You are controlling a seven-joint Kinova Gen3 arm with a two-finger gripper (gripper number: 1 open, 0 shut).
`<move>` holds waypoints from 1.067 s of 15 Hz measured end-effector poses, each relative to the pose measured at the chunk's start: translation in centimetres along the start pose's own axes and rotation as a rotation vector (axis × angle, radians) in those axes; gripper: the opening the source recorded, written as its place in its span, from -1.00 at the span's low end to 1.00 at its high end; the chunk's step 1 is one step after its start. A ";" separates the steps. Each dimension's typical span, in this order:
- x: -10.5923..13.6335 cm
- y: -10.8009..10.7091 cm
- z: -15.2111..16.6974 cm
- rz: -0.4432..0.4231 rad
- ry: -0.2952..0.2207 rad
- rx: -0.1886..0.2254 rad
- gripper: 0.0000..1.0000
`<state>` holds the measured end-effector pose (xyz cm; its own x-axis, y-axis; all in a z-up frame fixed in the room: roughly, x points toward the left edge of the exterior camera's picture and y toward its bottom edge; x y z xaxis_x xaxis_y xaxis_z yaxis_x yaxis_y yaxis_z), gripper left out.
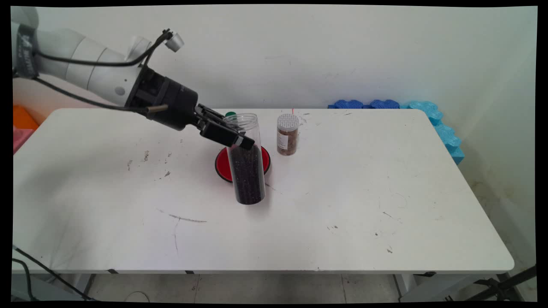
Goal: Pour the black seasoning powder in the red bowl
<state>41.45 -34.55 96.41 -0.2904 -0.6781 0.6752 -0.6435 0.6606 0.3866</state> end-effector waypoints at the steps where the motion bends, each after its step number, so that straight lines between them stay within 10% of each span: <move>1: 0.2 -0.2 0.0 -0.022 -0.008 -0.002 -1.00; 16: 0.5 -3.1 1.1 -0.244 -0.117 -0.009 -1.00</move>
<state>42.54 -37.31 94.85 -0.2074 -0.8501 0.4841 -0.6981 0.4753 0.5355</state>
